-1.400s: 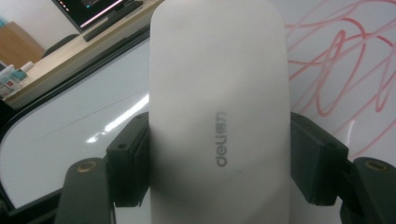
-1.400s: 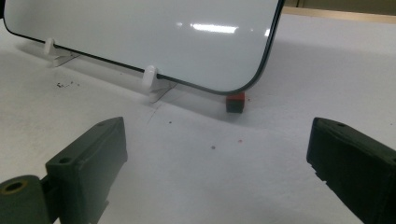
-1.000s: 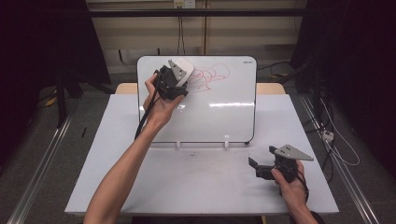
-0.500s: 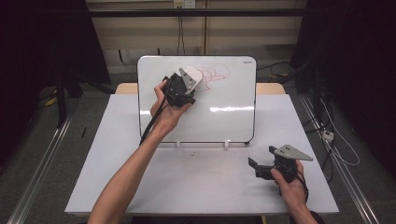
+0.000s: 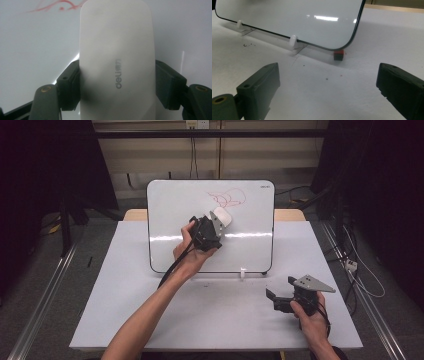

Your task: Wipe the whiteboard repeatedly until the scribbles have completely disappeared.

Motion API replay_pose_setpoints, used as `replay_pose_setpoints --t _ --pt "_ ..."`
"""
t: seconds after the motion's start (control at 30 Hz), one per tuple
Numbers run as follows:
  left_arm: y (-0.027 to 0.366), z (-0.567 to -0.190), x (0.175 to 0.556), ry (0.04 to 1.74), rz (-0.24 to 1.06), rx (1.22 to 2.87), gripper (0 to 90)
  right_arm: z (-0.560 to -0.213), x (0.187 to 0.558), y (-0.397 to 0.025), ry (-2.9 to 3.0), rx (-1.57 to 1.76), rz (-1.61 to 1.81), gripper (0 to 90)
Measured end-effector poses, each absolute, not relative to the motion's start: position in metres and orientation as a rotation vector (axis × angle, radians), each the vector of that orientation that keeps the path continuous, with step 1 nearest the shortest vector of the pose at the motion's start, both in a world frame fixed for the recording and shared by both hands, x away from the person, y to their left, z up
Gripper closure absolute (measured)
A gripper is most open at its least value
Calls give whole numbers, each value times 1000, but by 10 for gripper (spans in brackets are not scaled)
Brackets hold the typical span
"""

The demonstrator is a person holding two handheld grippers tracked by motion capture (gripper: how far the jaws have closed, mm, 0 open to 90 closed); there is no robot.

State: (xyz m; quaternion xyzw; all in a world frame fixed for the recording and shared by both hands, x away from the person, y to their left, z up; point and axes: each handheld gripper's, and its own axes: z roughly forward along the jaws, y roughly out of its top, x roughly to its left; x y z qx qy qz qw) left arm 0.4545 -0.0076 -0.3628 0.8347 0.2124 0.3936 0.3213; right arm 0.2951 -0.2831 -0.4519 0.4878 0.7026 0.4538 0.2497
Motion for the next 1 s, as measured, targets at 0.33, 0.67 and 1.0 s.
replay_pose_setpoints --t 0.33,0.67,1.0 --pt "-10 -366 452 544 1032 2193 310 -452 295 -284 1913 1324 1234 55" --pt "-1 -343 470 568 1031 2178 311 -452 295 -284 1913 1328 1234 55" --pt "9 -321 489 633 1029 2141 311 -452 295 -285 1915 1330 1239 54"
